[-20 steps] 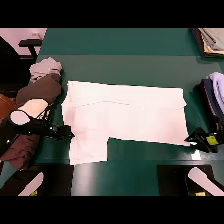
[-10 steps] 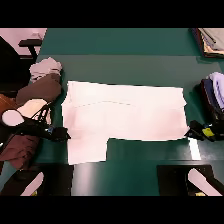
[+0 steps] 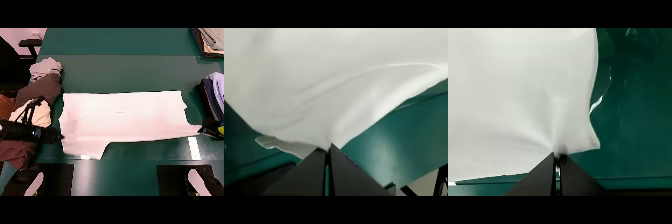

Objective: Fold the shirts.

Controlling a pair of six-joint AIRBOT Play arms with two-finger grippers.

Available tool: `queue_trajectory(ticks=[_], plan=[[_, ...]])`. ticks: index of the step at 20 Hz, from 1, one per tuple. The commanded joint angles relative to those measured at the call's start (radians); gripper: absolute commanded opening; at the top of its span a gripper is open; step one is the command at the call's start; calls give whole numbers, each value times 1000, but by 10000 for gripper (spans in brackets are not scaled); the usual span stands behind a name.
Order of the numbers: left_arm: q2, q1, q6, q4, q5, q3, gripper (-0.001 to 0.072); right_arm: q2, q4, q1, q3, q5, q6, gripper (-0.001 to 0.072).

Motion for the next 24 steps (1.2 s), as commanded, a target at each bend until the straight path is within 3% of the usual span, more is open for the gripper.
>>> queue_trajectory(ticks=[1,7,12,13,14,15,16,17,18,19,20,24], plan=[[-156,1,63,22,176,107,21,-136,34,82,122,-77,4,13],[-562,2,114,62,322,399,22,-531,95,224,451,-158,11,13],[-678,2,114,64,451,475,24,-741,206,227,643,-165,9,22],[-678,2,114,63,461,475,146,-769,222,220,674,-157,3,200],[-678,2,114,63,462,475,421,-788,246,208,700,-142,-20,375],[-676,2,113,63,452,476,497,-795,271,192,715,-122,-53,413],[-675,2,114,61,435,476,497,-794,287,171,716,-105,-85,438],[-675,2,113,56,412,475,496,-791,288,143,710,-84,-98,524],[-676,2,113,52,391,475,494,-784,288,109,692,-66,-111,535],[-676,2,113,42,368,475,319,-780,288,71,662,-56,-111,562],[-676,0,115,30,353,475,39,-778,289,35,625,-58,-112,575],[-677,-82,114,8,399,474,22,-781,294,-56,455,-115,-155,574]])
